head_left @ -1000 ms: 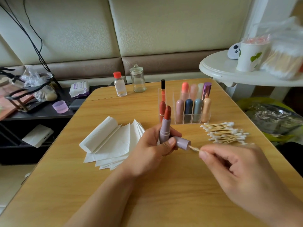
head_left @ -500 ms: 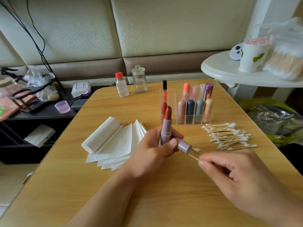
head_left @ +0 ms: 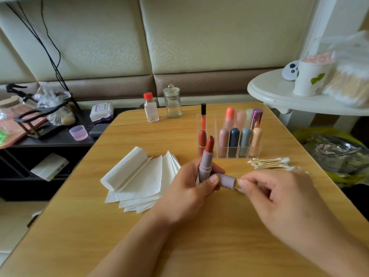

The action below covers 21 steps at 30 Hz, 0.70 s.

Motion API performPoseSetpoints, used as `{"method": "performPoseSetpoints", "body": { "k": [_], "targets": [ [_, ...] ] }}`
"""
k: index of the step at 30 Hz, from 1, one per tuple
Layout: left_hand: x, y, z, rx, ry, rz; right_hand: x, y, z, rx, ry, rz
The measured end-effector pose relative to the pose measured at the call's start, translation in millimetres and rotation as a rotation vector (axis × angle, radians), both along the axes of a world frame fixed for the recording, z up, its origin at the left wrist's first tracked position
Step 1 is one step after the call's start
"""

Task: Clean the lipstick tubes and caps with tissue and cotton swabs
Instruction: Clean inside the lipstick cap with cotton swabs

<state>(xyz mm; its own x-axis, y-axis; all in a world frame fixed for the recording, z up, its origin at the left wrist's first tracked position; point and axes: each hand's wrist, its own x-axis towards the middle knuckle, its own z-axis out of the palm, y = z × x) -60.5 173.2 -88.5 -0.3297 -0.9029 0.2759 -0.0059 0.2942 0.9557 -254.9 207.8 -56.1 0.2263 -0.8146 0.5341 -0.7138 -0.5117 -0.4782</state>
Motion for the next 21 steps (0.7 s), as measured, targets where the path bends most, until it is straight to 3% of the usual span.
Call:
{"method": "performPoseSetpoints", "body": {
  "k": [8,11,13,16,21],
  "targets": [
    [0,0,3,-0.028,0.053,-0.15,15,4,3,-0.329,-0.106,-0.03],
    [1,1,3,-0.039,0.046,-0.243,20,4,2,-0.447,-0.066,0.0],
    [-1,3,7,0.0,0.139,-0.306,21,4,0,-0.53,-0.065,0.008],
    [-2,4,7,0.046,0.263,-0.32,24,8,1,-0.555,-0.108,0.046],
    [-2,4,7,0.043,0.291,-0.315,21,17,9,-0.545,-0.163,0.068]
  ]
}}
